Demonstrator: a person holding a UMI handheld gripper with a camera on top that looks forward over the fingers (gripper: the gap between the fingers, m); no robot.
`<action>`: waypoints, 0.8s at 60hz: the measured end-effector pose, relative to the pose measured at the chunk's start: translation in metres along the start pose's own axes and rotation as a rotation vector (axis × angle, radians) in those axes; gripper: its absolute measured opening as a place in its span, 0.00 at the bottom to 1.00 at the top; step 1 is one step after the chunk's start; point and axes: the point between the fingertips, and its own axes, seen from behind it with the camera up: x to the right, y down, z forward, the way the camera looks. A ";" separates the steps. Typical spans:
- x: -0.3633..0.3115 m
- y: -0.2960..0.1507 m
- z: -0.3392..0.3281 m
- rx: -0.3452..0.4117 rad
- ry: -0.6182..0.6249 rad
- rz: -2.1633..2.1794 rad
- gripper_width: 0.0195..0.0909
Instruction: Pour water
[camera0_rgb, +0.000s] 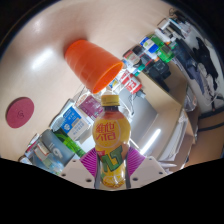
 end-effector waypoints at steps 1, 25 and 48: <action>0.000 -0.001 0.000 0.002 -0.002 -0.004 0.22; 0.006 0.041 -0.004 -0.089 0.015 0.541 0.21; -0.119 0.008 -0.040 -0.164 -0.186 2.437 0.23</action>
